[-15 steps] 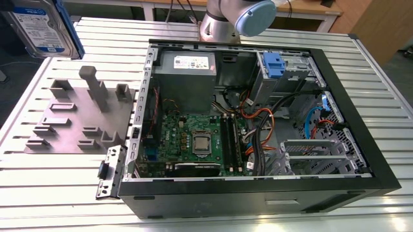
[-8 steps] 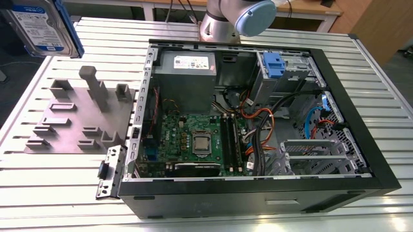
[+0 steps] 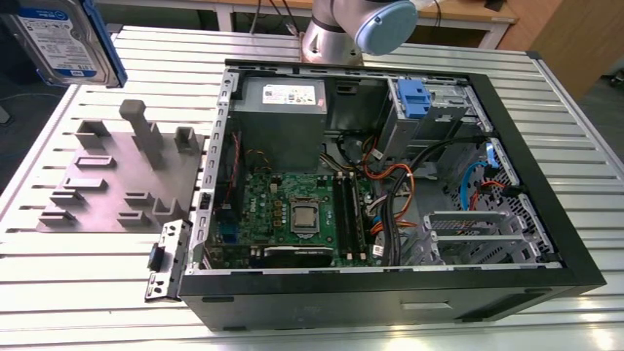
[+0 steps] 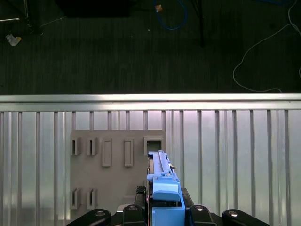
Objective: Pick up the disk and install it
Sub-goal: 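Pick up the disk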
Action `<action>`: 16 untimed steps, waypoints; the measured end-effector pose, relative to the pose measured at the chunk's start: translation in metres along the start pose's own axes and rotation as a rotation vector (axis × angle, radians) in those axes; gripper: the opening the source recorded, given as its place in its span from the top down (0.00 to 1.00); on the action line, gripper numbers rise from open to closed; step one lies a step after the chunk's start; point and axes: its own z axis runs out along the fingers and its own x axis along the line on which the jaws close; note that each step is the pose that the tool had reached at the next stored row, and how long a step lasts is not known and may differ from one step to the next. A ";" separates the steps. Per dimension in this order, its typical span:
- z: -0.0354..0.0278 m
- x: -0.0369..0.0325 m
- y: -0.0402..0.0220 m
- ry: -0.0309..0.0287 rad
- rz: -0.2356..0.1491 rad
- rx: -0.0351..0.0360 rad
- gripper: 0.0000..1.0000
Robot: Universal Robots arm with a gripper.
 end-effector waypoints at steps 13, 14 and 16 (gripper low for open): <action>-0.0104 -0.0002 0.0001 0.0000 0.000 0.0001 0.64; -0.0117 -0.0003 0.0001 0.0000 0.000 0.0001 0.64; -0.0143 -0.0003 0.0001 0.0000 0.000 0.0001 0.64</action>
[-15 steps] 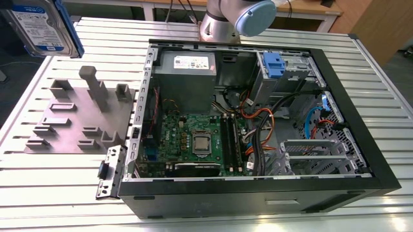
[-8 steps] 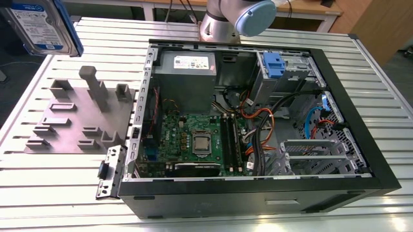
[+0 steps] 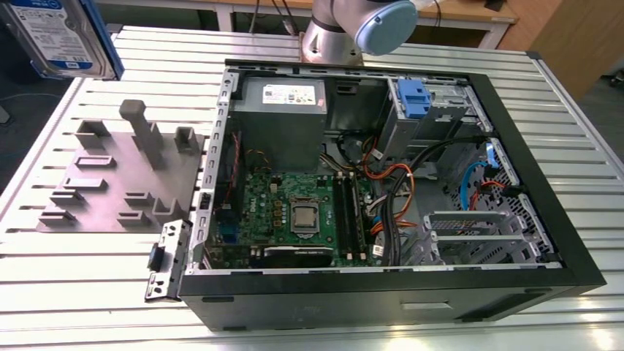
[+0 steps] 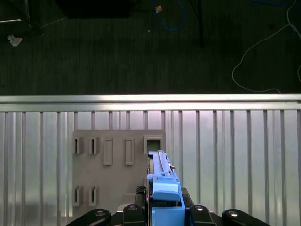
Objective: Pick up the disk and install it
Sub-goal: 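Pick up the disk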
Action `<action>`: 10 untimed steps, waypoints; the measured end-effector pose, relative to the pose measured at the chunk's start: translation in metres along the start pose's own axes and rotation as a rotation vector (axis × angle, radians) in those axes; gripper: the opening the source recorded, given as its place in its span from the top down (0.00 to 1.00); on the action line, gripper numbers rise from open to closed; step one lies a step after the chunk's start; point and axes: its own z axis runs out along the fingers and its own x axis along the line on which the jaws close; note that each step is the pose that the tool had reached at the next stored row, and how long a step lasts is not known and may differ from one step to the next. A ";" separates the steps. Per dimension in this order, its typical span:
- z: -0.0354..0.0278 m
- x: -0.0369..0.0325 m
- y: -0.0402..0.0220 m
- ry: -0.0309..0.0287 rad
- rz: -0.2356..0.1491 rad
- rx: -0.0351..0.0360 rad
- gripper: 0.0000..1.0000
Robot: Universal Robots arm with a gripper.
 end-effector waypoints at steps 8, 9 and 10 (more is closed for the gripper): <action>-0.0100 -0.0002 0.0001 0.0000 0.000 0.0001 0.64; -0.0112 -0.0002 0.0001 0.0000 0.000 0.0001 0.64; -0.0126 -0.0003 0.0001 0.0000 0.000 0.0000 0.64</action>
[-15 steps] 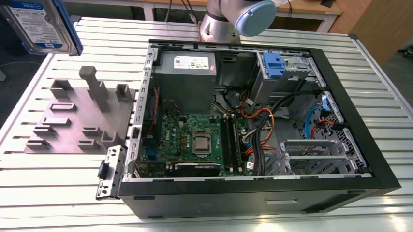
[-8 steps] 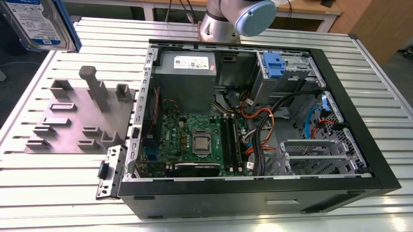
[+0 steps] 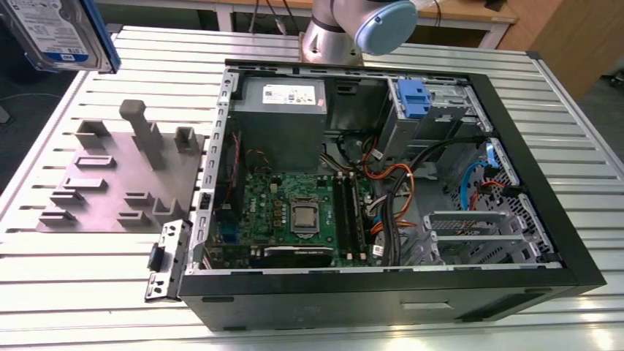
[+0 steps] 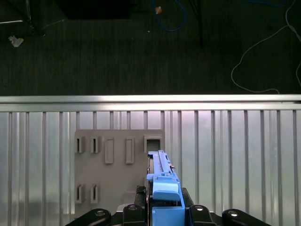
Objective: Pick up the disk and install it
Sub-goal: 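Pick up the disk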
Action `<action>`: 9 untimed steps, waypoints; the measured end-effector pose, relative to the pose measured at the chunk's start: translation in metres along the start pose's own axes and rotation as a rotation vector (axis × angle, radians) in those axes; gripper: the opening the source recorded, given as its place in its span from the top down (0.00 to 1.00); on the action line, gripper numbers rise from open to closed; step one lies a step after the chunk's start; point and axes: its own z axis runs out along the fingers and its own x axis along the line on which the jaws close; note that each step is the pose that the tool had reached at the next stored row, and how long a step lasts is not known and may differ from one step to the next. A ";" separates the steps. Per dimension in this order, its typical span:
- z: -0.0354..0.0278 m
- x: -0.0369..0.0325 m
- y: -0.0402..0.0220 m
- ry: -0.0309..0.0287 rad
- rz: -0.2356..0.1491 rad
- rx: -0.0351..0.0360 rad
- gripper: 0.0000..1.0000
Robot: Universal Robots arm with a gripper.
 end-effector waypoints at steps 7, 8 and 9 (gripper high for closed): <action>-0.0083 -0.0002 0.0001 0.0000 0.000 0.0000 0.64; -0.0091 -0.0002 0.0001 -0.0001 0.000 0.0000 0.64; -0.0097 -0.0002 0.0001 -0.0001 0.000 0.0000 0.64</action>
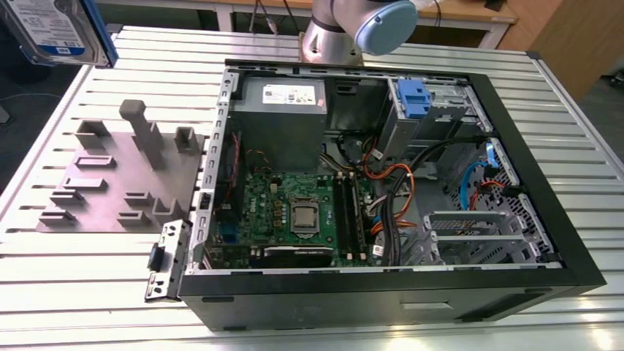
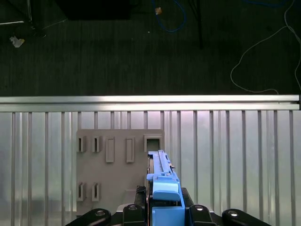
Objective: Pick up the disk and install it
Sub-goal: 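Pick up the disk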
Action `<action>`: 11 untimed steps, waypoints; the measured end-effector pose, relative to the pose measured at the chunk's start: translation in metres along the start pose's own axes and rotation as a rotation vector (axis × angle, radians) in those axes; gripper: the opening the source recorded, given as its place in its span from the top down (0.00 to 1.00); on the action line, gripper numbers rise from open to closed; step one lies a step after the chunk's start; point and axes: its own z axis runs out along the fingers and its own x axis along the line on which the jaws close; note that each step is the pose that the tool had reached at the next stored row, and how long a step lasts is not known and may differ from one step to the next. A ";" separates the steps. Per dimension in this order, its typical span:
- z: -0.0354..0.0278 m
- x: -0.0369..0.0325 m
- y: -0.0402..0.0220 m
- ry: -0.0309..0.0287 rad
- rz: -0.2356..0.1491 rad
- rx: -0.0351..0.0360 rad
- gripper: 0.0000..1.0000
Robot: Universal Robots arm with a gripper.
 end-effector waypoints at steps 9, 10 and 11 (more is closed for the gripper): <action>-0.0003 0.0047 -0.0001 0.0000 0.000 0.0000 0.64; -0.0003 0.0055 -0.0001 0.0000 0.000 0.0000 0.64; -0.0003 0.0063 -0.0001 0.0000 0.000 0.0000 0.64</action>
